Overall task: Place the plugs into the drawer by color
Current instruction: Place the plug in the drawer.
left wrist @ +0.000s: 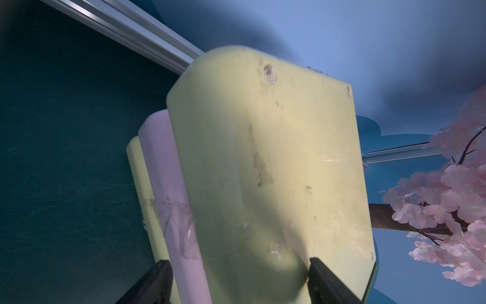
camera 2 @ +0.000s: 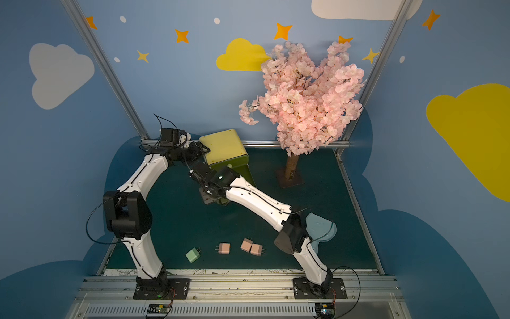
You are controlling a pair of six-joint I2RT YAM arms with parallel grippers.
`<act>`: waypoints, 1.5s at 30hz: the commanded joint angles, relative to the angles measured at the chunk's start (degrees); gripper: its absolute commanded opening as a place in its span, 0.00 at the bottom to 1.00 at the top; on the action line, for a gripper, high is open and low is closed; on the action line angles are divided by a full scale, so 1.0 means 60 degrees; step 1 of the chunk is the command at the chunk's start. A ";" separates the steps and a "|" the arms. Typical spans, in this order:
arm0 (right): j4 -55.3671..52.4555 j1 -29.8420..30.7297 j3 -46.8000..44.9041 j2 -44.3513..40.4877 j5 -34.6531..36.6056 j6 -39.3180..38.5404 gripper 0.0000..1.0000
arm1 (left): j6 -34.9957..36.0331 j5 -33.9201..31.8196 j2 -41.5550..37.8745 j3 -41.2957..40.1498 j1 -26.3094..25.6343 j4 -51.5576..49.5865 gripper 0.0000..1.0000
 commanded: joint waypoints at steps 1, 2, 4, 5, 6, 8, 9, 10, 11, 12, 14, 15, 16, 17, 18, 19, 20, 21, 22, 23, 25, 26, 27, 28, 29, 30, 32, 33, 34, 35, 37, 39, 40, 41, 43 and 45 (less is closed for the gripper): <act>0.0838 -0.0706 -0.0575 -0.0135 -0.0129 -0.1310 0.12 | 0.0261 -0.0436 0.0033 -0.0130 0.0031 -0.0481 0.82; 0.1083 -0.0940 -0.0701 -0.0185 -0.0174 -0.1496 0.10 | 0.0258 -0.0443 0.0037 -0.0117 0.0037 -0.0481 0.82; 0.1369 -0.1271 -0.0867 -0.0220 -0.0178 -0.1761 0.08 | 0.0306 -0.0436 0.0037 -0.0087 0.0040 -0.0521 0.82; 0.1415 -0.1434 -0.0874 -0.0176 -0.0198 -0.1836 0.08 | 0.0364 -0.0457 0.0037 -0.0060 0.0054 -0.0564 0.82; 0.1450 -0.1552 -0.0870 -0.0138 -0.0271 -0.1908 0.07 | 0.0407 -0.0497 0.0037 -0.0031 0.0047 -0.0608 0.82; 0.1527 -0.1776 -0.0871 0.0015 -0.0451 -0.2060 0.07 | 0.0462 -0.0531 0.0048 0.0056 0.0079 -0.0682 0.82; 0.1554 -0.1851 -0.0870 0.0089 -0.0546 -0.2129 0.07 | 0.0461 -0.0531 0.0066 0.0100 0.0083 -0.0699 0.82; 0.1571 -0.1930 -0.0856 0.0178 -0.0627 -0.2167 0.07 | 0.0465 -0.0522 0.0079 0.0133 0.0094 -0.0718 0.82; 0.1588 -0.1990 -0.0845 0.0257 -0.0645 -0.2194 0.07 | 0.0487 -0.0517 0.0081 0.0156 0.0095 -0.0716 0.82; 0.1610 -0.2031 -0.0841 0.0324 -0.0676 -0.2233 0.07 | 0.0511 -0.0531 0.0088 0.0164 0.0107 -0.0715 0.82; 0.1638 -0.2111 -0.0832 0.0448 -0.0721 -0.2233 0.07 | 0.0576 -0.0596 0.0123 0.0167 0.0111 -0.0743 0.82; 0.1645 -0.2138 -0.0828 0.0516 -0.0737 -0.2238 0.07 | 0.0578 -0.0612 0.0146 0.0164 0.0128 -0.0759 0.82; 0.1648 -0.2160 -0.0826 0.0584 -0.0743 -0.2237 0.07 | 0.0577 -0.0609 0.0153 0.0164 0.0135 -0.0774 0.82; 0.1671 -0.2185 -0.0839 0.0636 -0.0739 -0.2233 0.07 | 0.0564 -0.0597 0.0168 0.0164 0.0141 -0.0774 0.82; 0.1673 -0.2226 -0.0834 0.0699 -0.0756 -0.2220 0.06 | 0.0534 -0.0564 0.0179 0.0164 0.0134 -0.0752 0.82; 0.1687 -0.2255 -0.0835 0.0757 -0.0787 -0.2207 0.06 | 0.0510 -0.0539 0.0176 0.0164 0.0142 -0.0744 0.82; 0.1731 -0.2270 -0.0852 0.0789 -0.0822 -0.2196 0.06 | 0.0513 -0.0517 0.0183 0.0164 0.0138 -0.0744 0.82; 0.1772 -0.2277 -0.0881 0.0831 -0.0850 -0.2202 0.07 | 0.0510 -0.0516 0.0184 0.0160 0.0121 -0.0742 0.82; 0.1804 -0.2288 -0.0920 0.0870 -0.0851 -0.2218 0.07 | 0.0523 -0.0516 0.0169 0.0149 0.0126 -0.0744 0.82; 0.1840 -0.2275 -0.0968 0.0906 -0.0850 -0.2218 0.07 | 0.0546 -0.0535 0.0156 0.0138 0.0123 -0.0744 0.82; 0.1863 -0.2298 -0.1023 0.0988 -0.0821 -0.2223 0.07 | 0.0544 -0.0553 0.0147 0.0134 0.0106 -0.0744 0.82; 0.1865 -0.2300 -0.1058 0.1021 -0.0792 -0.2199 0.07 | 0.0550 -0.0546 0.0153 0.0134 0.0112 -0.0744 0.82; 0.1870 -0.2317 -0.1085 0.1046 -0.0779 -0.2202 0.07 | 0.0552 -0.0529 0.0154 0.0127 0.0111 -0.0744 0.82; 0.1865 -0.2327 -0.1104 0.1080 -0.0755 -0.2198 0.07 | 0.0547 -0.0531 0.0152 0.0120 0.0104 -0.0744 0.82; 0.1866 -0.2346 -0.1133 0.1106 -0.0746 -0.2184 0.07 | 0.0548 -0.0524 0.0167 0.0120 0.0113 -0.0744 0.82; 0.1865 -0.2353 -0.1148 0.1134 -0.0732 -0.2174 0.07 | 0.0537 -0.0518 0.0169 0.0110 0.0106 -0.0744 0.82; 0.1876 -0.2376 -0.1163 0.1226 -0.0718 -0.2187 0.08 | 0.0526 -0.0502 0.0169 0.0105 0.0111 -0.0744 0.82; 0.1876 -0.2385 -0.1164 0.1279 -0.0718 -0.2186 0.08 | 0.0524 -0.0502 0.0169 0.0105 0.0109 -0.0730 0.82; 0.1877 -0.2404 -0.1163 0.1335 -0.0706 -0.2190 0.08 | 0.0533 -0.0502 0.0160 0.0105 0.0113 -0.0730 0.82; 0.1898 -0.2413 -0.1163 0.1396 -0.0702 -0.2185 0.09 | 0.0527 -0.0502 0.0158 0.0098 0.0092 -0.0730 0.82; 0.1883 -0.2416 -0.1167 0.1486 -0.0681 -0.2180 0.09 | 0.0532 -0.0516 0.0169 0.0090 0.0084 -0.0716 0.82; 0.1879 -0.2435 -0.1163 0.1552 -0.0679 -0.2139 0.10 | 0.0517 -0.0518 0.0190 0.0090 0.0068 -0.0716 0.82; 0.1897 -0.2439 -0.1163 0.1588 -0.0628 -0.2146 0.10 | 0.0512 -0.0516 0.0197 0.0090 0.0052 -0.0715 0.82; 0.1892 -0.2443 -0.1163 0.1610 -0.0615 -0.2156 0.11 | 0.0518 -0.0516 0.0191 0.0105 0.0051 -0.0715 0.82; 0.1880 -0.2429 -0.1155 0.1641 -0.0587 -0.2193 0.12 | 0.0519 -0.0522 0.0188 0.0105 0.0041 -0.0715 0.82; 0.1858 -0.2417 -0.1161 0.1565 -0.0643 -0.2235 0.12 | 0.0516 -0.0524 0.0184 0.0105 0.0051 -0.0721 0.82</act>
